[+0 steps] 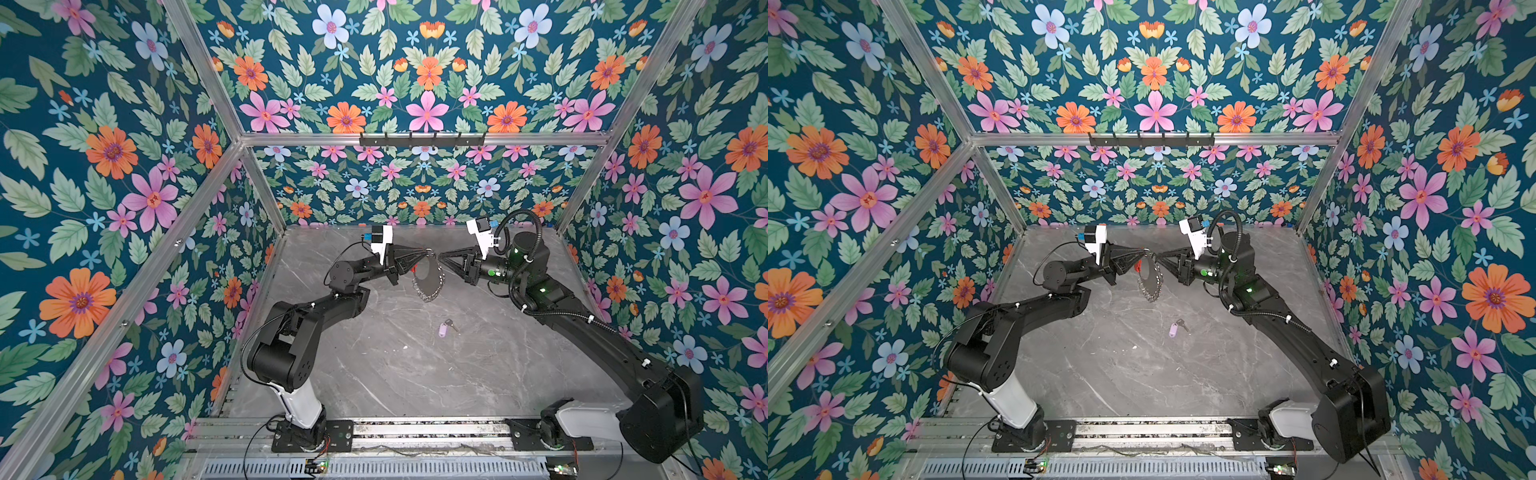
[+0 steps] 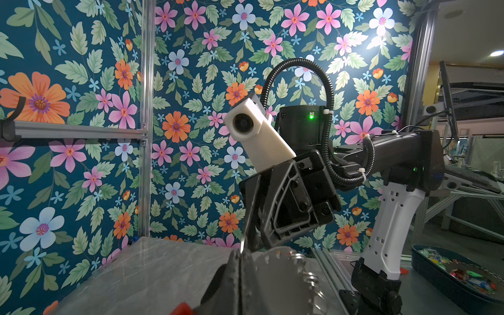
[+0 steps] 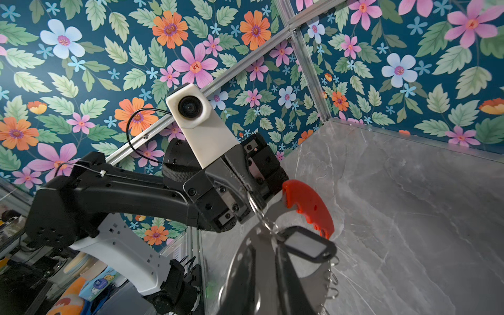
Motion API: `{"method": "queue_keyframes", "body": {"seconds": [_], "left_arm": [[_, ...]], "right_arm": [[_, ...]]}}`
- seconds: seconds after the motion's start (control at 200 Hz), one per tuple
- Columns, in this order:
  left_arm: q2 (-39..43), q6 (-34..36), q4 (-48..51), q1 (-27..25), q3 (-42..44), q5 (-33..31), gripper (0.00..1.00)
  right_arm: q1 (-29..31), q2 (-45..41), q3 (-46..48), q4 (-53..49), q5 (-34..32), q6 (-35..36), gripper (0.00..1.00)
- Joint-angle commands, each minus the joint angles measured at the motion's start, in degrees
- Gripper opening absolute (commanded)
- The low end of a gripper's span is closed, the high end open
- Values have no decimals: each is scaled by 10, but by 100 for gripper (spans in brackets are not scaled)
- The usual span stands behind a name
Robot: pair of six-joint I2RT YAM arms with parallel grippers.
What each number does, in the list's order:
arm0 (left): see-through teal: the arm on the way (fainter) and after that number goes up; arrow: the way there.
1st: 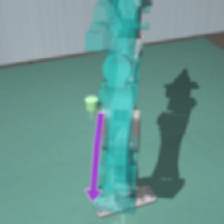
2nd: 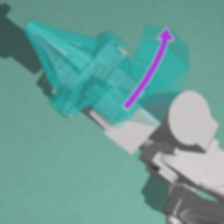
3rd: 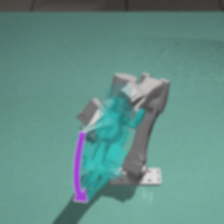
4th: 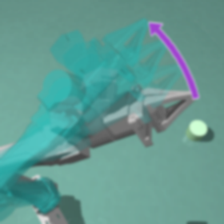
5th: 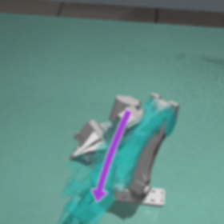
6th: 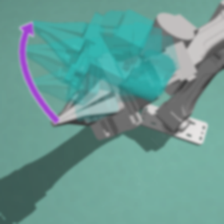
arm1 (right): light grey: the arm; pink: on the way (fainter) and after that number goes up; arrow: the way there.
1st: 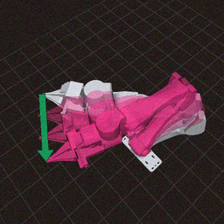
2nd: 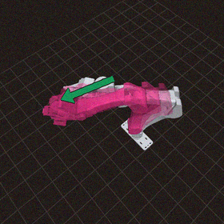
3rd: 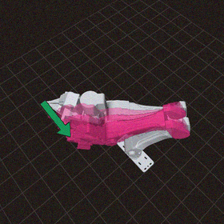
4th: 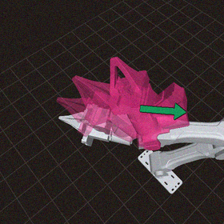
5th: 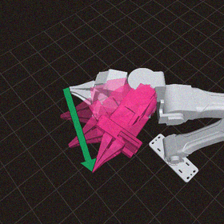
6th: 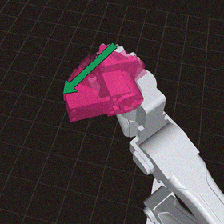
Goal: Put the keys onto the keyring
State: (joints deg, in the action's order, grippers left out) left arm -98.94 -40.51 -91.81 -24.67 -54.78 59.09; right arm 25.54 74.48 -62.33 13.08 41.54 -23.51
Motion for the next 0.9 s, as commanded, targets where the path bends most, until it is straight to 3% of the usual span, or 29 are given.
{"method": "queue_keyframes", "body": {"seconds": [0.0, 0.56, 0.715, 0.895], "left_arm": [[-4, -9, -15, 0, -7, -13, 0], [-13, -58, -16, -1, -23, -24, 0], [-13, -62, -16, -2, -22, -29, 0], [-13, -65, -16, -1, -23, -34, 0]], "right_arm": [[1, -3, -3, 1, -14, 17, 19], [39, 38, -58, -68, -63, 92, 21], [46, 41, -60, -71, -66, 93, 12], [50, 38, -59, -80, -75, 99, 9]]}}
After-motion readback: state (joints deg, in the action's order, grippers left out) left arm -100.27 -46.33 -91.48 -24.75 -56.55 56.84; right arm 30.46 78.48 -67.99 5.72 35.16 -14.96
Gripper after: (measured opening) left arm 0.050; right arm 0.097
